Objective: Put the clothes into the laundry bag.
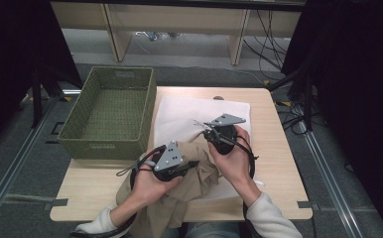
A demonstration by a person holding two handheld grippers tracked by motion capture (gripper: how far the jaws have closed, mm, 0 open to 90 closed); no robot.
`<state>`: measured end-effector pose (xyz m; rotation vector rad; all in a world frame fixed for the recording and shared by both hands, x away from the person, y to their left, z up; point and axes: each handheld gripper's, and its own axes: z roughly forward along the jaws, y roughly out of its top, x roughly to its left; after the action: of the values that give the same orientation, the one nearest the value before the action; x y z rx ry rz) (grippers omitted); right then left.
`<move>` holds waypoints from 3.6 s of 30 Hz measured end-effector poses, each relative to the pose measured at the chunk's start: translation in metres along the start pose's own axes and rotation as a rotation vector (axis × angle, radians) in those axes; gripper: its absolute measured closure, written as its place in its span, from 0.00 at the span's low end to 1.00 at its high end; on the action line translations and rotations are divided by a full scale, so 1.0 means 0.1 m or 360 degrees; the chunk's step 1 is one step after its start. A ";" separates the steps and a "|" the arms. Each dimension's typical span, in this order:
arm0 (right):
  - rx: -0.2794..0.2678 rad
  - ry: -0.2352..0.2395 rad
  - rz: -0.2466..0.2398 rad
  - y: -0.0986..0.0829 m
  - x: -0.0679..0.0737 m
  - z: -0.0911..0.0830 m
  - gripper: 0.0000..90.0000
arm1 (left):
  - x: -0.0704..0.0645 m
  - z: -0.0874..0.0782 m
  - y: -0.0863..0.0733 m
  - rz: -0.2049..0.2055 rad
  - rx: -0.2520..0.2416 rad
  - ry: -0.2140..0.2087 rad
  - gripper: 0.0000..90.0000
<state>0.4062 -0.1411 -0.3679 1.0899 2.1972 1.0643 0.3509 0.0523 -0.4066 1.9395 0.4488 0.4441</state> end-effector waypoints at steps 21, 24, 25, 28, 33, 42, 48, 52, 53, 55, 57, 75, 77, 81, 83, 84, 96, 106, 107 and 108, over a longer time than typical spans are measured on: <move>-0.0006 0.0005 -0.0023 0.00 0.04 0.00 0.98 | 0.08 0.28 -0.08 0.0061 0.0150 0.0085 0.88; -0.0007 0.0007 -0.0025 0.01 0.04 0.00 0.98 | 0.10 0.33 -0.09 0.0058 0.0172 0.0099 0.88; -0.0015 0.0007 -0.0044 0.01 0.04 0.00 0.98 | 0.11 0.33 -0.09 0.0080 0.0191 0.0100 0.88; -0.0013 0.0008 -0.0041 0.01 0.04 -0.01 0.98 | 0.12 0.36 -0.08 0.0051 0.0189 0.0117 0.88; -0.0033 0.0004 -0.0018 0.03 0.06 -0.04 0.98 | 0.13 0.37 -0.01 0.0070 0.0186 0.0134 0.88; 0.0000 0.0026 -0.0022 0.00 0.08 0.00 0.98 | 0.19 0.58 -0.16 0.0136 0.0358 0.0208 0.74; 0.0041 0.0032 0.0029 -0.02 0.08 0.02 0.98 | 0.16 0.58 -0.16 0.0076 0.0334 0.0145 0.51; 0.0042 0.0034 0.0019 -0.01 0.06 0.02 0.98 | 0.11 0.44 -0.12 -0.0002 0.0240 0.0112 0.41; 0.0038 0.0037 0.0016 -0.01 0.06 0.03 0.98 | 0.11 0.40 -0.11 0.0001 0.0233 0.0104 0.40; 0.0044 0.0032 0.0025 -0.02 0.06 0.02 0.98 | 0.09 0.31 -0.08 -0.0063 0.0174 0.0074 0.39; 0.0038 0.0026 0.0009 -0.02 0.05 0.02 0.98 | 0.09 0.21 -0.05 -0.0100 0.0131 0.0054 0.39; 0.0029 0.0042 -0.0024 -0.01 0.07 0.03 0.98 | 0.13 0.46 -0.15 -0.0014 0.0340 0.0082 0.96; 0.0033 0.0051 -0.0008 0.00 0.09 0.01 0.98 | 0.16 0.51 -0.11 -0.0014 0.0326 0.0110 0.96; 0.0027 0.0080 -0.0026 0.01 0.11 -0.01 0.98 | 0.22 0.64 -0.07 0.0014 0.0343 0.0191 0.96; 0.0015 0.0075 -0.0034 0.01 0.12 0.00 0.98 | 0.22 0.71 -0.12 -0.0007 0.0369 0.0146 0.93; 0.0026 0.0082 0.0011 0.00 0.13 0.01 0.98 | 0.21 0.73 -0.14 0.0009 0.0368 0.0156 0.90; 0.0048 0.0088 -0.0046 -0.02 0.07 0.05 0.98 | 0.14 0.28 -0.05 -0.0096 0.0182 0.0046 0.47; 0.0072 0.0067 -0.0023 -0.02 0.09 0.05 0.98 | 0.10 0.02 -0.25 -0.0194 0.0317 -0.0058 0.38; 0.0075 0.0067 -0.0020 -0.02 0.09 0.05 0.98 | 0.07 0.06 -0.28 -0.0183 0.0341 -0.0066 0.38; 0.0064 0.0063 -0.0038 -0.02 0.08 0.06 0.98 | 0.05 0.08 -0.30 -0.0155 0.0372 -0.0079 0.38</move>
<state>0.4044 -0.1332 -0.3737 1.0660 2.2661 1.0439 0.3559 0.0599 -0.4363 2.1372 0.5815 0.2901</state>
